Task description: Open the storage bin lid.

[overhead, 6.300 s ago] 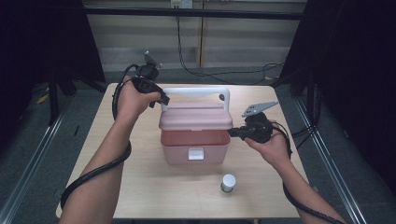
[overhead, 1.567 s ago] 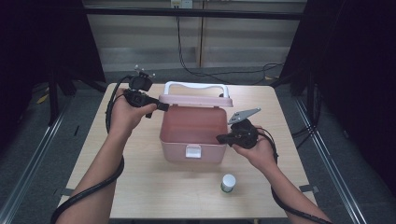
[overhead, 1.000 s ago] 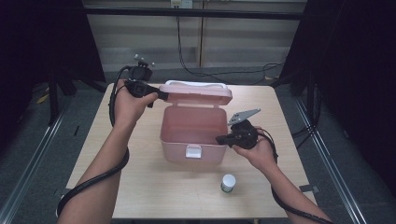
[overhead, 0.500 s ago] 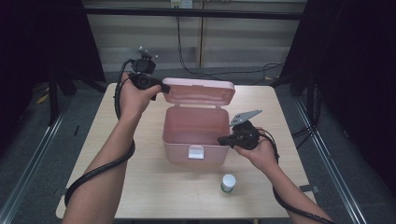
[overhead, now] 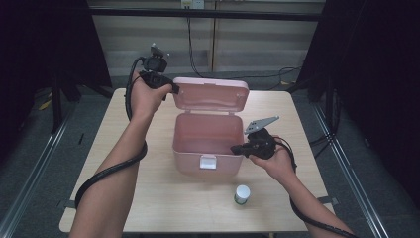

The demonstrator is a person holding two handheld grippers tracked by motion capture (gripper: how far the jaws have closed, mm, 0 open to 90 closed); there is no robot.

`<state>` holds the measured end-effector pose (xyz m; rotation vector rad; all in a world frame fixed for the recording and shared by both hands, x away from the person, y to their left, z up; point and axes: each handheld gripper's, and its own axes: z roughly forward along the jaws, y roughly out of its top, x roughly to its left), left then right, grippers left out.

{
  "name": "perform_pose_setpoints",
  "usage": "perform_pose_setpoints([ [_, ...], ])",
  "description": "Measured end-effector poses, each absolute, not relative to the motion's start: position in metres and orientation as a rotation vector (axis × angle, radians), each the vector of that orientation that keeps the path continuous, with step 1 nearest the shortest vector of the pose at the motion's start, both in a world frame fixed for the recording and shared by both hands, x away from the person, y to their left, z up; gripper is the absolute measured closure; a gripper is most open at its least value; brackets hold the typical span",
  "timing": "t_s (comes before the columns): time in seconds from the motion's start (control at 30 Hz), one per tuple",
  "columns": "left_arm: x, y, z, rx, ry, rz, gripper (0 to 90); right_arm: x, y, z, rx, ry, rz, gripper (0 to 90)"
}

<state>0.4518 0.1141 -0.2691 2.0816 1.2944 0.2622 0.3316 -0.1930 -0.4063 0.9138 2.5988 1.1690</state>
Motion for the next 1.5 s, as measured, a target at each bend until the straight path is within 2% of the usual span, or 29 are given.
perform_pose_setpoints([
  [1.5, 0.501, 0.105, -0.269, 2.115, 1.347, 0.243, 82.1, 0.334, -0.194, -0.406, 0.877, 2.631, 1.164, 90.0],
])
